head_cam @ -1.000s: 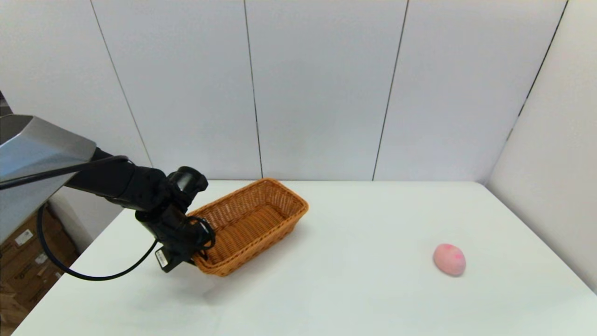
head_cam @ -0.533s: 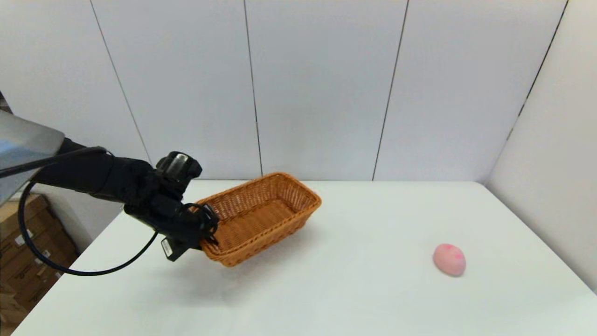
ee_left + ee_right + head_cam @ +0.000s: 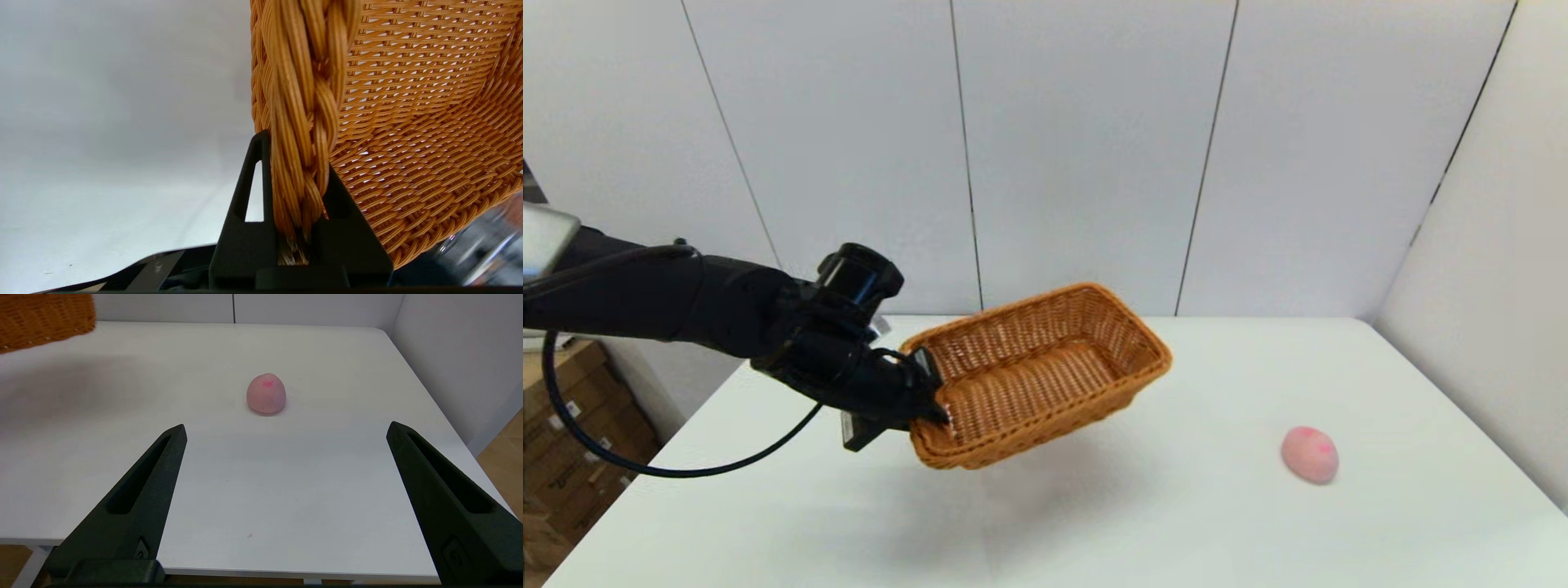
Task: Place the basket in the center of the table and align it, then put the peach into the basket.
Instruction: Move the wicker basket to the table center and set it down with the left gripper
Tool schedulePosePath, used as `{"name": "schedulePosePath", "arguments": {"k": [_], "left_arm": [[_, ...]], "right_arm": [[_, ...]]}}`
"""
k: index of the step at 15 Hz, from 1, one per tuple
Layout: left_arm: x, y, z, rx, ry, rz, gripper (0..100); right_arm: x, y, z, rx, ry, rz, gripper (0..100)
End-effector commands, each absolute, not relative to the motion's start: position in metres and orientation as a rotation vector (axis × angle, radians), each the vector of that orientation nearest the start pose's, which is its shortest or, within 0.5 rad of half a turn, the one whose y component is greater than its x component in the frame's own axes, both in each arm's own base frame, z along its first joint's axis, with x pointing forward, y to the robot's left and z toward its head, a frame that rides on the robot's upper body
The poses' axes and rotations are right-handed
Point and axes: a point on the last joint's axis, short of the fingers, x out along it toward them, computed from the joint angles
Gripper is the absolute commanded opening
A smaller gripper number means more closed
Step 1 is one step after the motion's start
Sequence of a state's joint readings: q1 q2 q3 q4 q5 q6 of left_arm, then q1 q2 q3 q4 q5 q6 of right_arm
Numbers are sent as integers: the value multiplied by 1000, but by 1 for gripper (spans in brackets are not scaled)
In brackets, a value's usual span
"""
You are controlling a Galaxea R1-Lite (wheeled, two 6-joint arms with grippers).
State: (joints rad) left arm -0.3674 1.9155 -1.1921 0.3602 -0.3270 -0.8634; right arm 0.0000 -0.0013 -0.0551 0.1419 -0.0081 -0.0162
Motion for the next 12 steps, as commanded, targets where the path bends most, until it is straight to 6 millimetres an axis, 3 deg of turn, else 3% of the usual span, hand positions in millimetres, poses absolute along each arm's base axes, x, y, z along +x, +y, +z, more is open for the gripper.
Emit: {"name": "schedulePosePath", "arguments": {"k": [1,4,8,9,12], "left_arm": [[286,-179,114,-523,1395,-252,0],[279,-192,88,-392,1492,-269,0],[281,-193,81,-383,1509,-259,0],[281,-194,81,-384,1506,-261,100],[282,-193,83,-388,1495,-263,100]], "right_arm": [[-28,0,76,-17,87,-5,100],[-28,0,76,-17,87,-7,100],[-28,0,76,-17,88,-8,100],[-28,0,76,-17,87,-7,100],[-28,0,76,-17,87,-7,100]]}}
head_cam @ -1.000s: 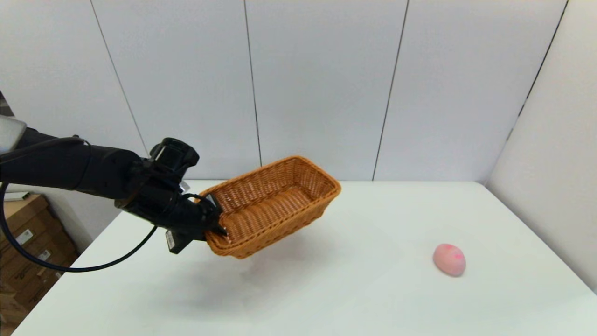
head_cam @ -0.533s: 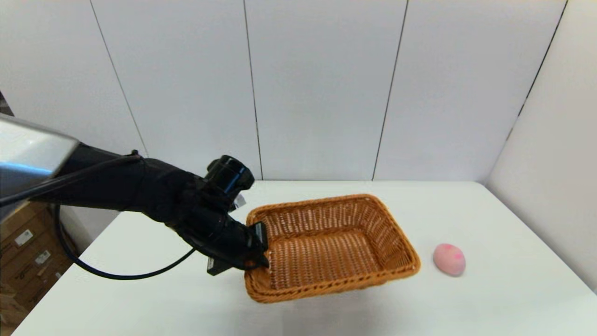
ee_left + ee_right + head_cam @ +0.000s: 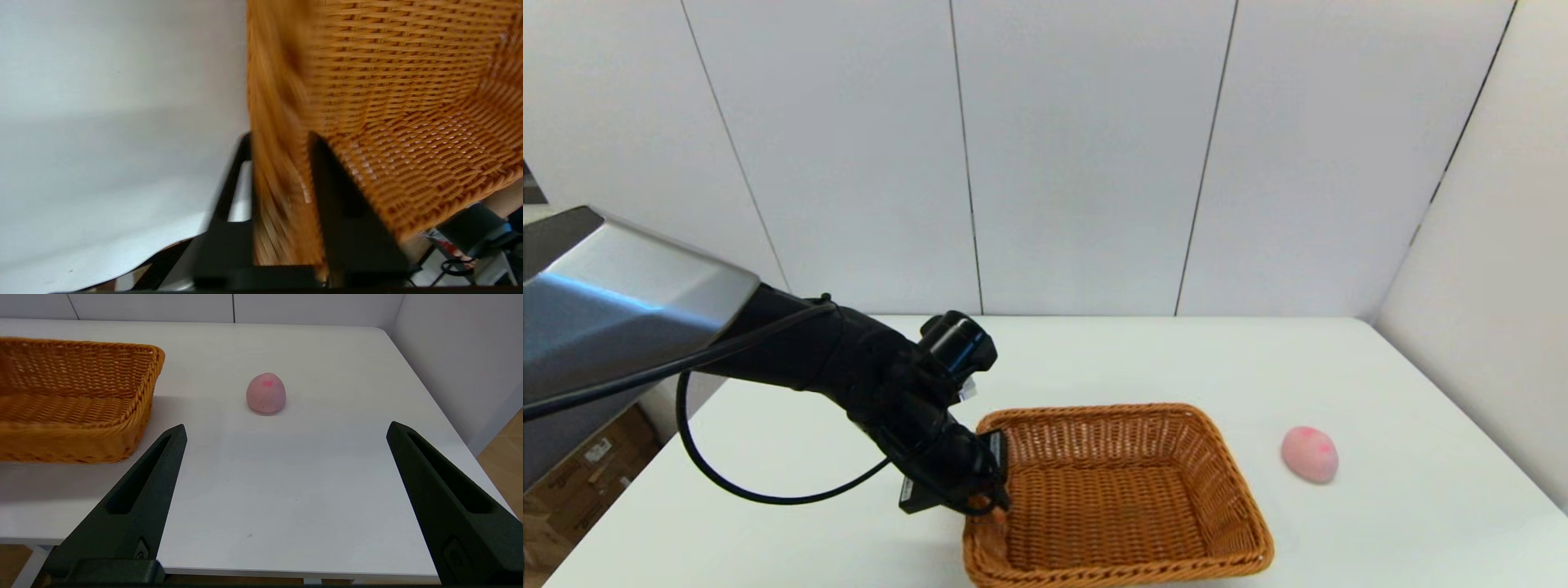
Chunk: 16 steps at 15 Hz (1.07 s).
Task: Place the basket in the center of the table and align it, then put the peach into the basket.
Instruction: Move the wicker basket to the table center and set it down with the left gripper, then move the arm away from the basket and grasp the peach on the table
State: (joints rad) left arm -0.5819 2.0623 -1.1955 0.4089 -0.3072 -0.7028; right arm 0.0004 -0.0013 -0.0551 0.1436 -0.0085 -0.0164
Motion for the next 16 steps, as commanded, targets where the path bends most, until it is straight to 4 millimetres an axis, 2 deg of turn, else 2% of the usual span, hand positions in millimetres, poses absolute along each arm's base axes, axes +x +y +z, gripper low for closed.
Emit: {"name": "schedulePosePath", "arguments": {"k": [1,3,4,6,7,9,11,14,16], "left_arm": [[283,-190,93,-393,1456,-262,100],[291,-179,112,-398,1375,-276,100],[299,-163,126,-423,1315,-267,100],[310,-117,157,-468,1185,-211,100],[308,-84,176,-471,1106,-181,100],[290,-46,207,-468,1003,-96,100],[263,-24,228,-387,945,11,100],[210,-13,250,-350,856,115,100],[173,-10,248,-336,821,136,100]], "right_arm": [[-28,0,76,-17,87,-7,100],[-28,0,76,-17,88,-8,100],[-28,0,76,-16,87,-7,100],[-28,0,76,-16,88,-9,100],[-28,0,76,-16,87,-7,100],[-28,0,76,-16,86,-7,100],[-28,0,76,-16,86,-7,100],[-28,0,76,-16,86,-7,100],[-28,0,76,-16,87,-7,100]]}}
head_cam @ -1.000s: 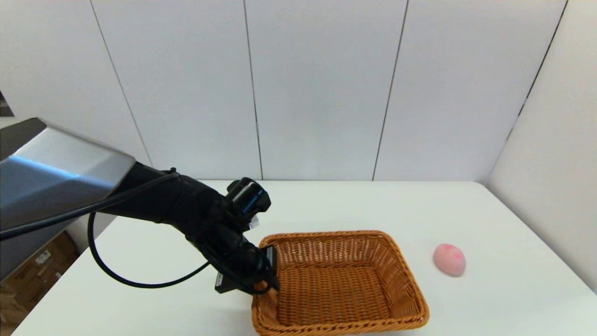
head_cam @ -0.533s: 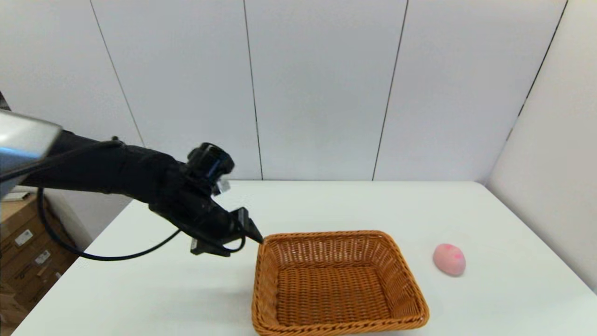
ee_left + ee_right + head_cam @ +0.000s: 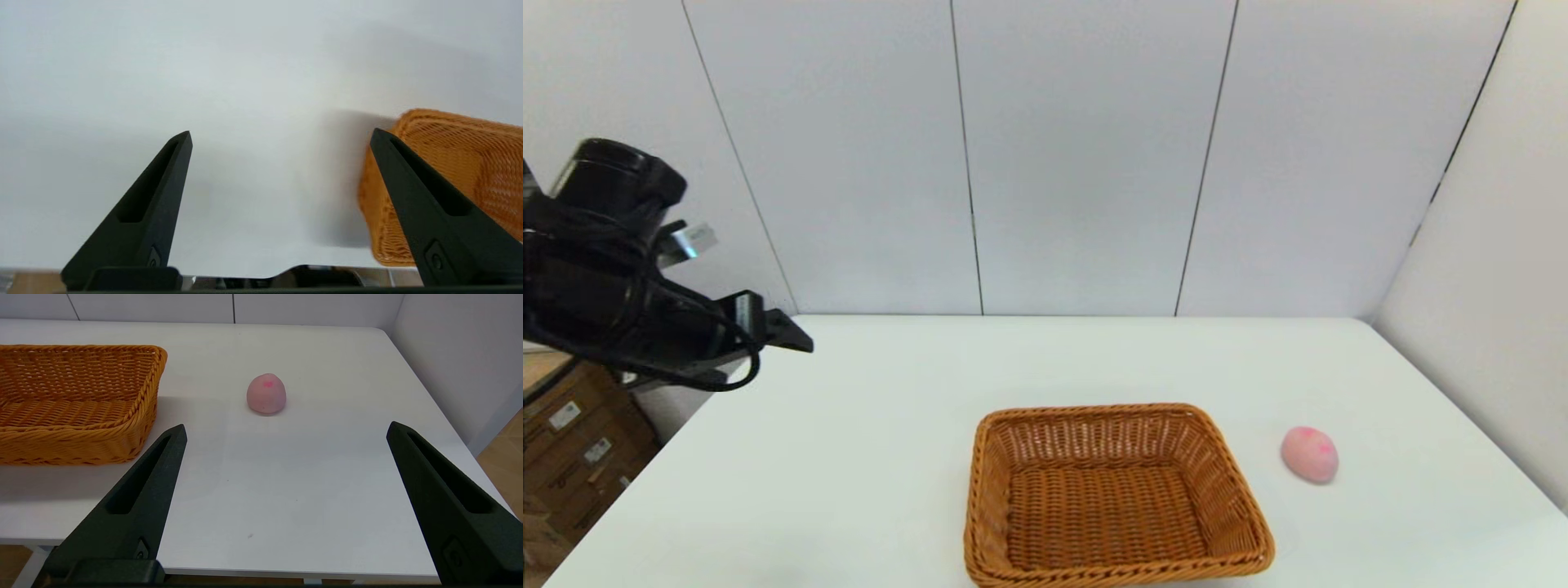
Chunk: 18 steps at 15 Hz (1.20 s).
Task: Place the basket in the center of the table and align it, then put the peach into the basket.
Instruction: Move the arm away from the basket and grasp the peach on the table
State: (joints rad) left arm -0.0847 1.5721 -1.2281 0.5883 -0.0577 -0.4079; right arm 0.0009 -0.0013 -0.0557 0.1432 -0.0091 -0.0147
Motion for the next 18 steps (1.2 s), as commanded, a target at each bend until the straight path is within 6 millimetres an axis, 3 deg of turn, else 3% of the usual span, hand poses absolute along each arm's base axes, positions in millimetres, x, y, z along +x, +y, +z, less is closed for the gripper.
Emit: {"name": "schedulePosePath", "arguments": {"k": [1,4,7,10,15,18], "left_arm": [[158,-9,247,-341,796,137,100],[104,-5,243,-345,706,130,100],[66,-3,231,-346,656,119,100],[37,-1,204,-340,642,132,100],[-17,3,183,-273,530,92,100],[-31,4,164,-227,503,91,100]], "right_arm": [[-28,0,76,-14,89,-7,100],[-28,0,76,-10,81,-10,100],[-28,0,76,-4,81,-15,100],[-28,0,76,-4,81,-15,100],[-28,0,76,-4,81,-15,100],[-28,0,76,-2,80,-15,100]]}}
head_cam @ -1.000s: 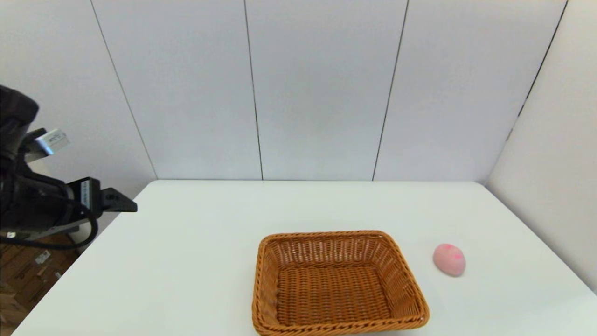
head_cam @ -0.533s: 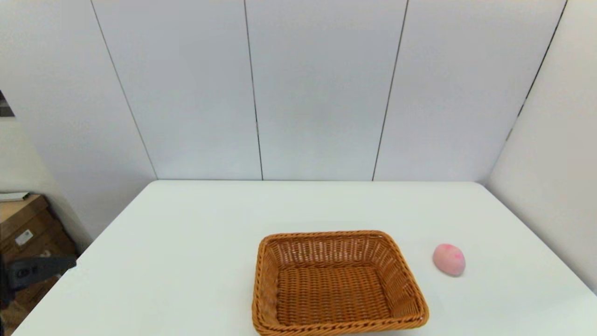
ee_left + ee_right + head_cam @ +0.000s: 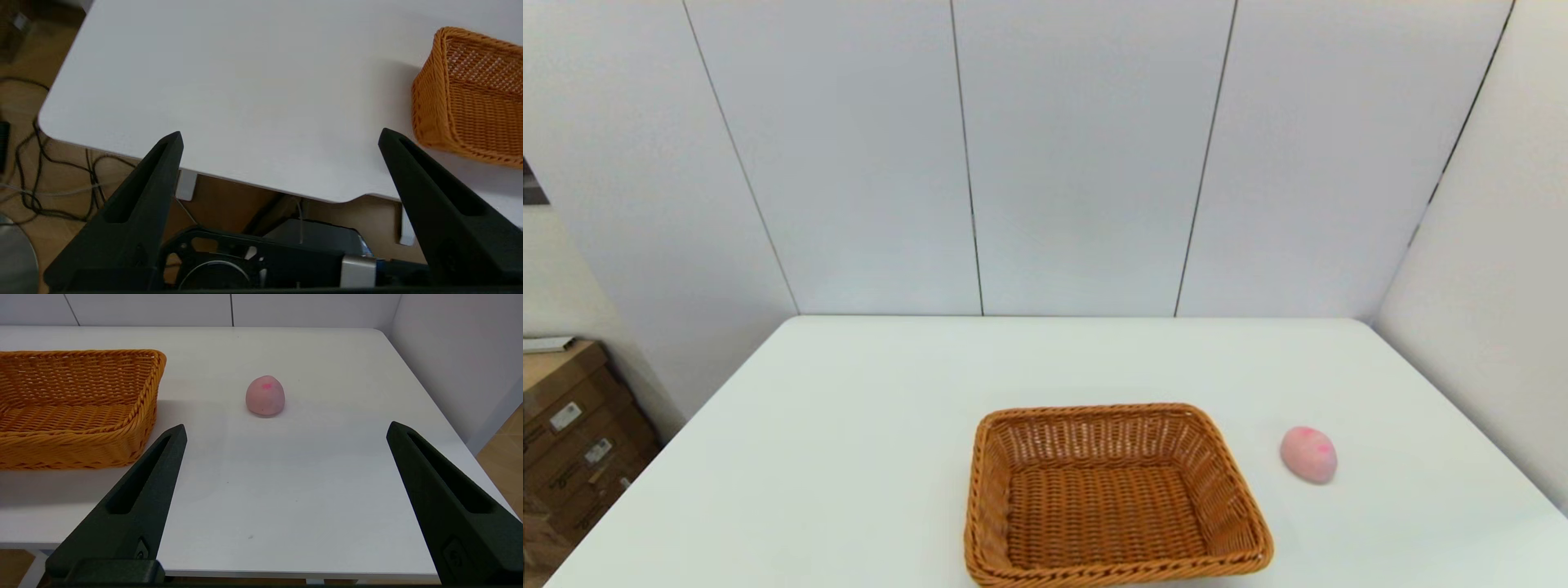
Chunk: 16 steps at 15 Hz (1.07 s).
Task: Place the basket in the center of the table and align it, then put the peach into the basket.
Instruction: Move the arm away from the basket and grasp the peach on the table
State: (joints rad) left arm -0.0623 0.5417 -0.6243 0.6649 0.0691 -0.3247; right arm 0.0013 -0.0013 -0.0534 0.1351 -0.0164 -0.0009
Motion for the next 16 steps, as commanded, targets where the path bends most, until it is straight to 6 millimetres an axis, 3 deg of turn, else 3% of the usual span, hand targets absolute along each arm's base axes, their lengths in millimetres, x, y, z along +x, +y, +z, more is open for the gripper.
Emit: {"name": "schedulePosePath", "arguments": {"k": [1,8,12,16], "left_arm": [[-32,4,157,-223,508,111,100],[-47,3,113,-207,418,150,100],[-19,2,87,-36,168,93,100],[-27,1,77,-22,66,19,100]], "right_arm": [[-27,0,76,-2,81,-15,100],[-27,0,76,-2,83,-15,100],[-27,0,76,-1,81,-17,100],[-28,0,77,1,78,-15,100]]}}
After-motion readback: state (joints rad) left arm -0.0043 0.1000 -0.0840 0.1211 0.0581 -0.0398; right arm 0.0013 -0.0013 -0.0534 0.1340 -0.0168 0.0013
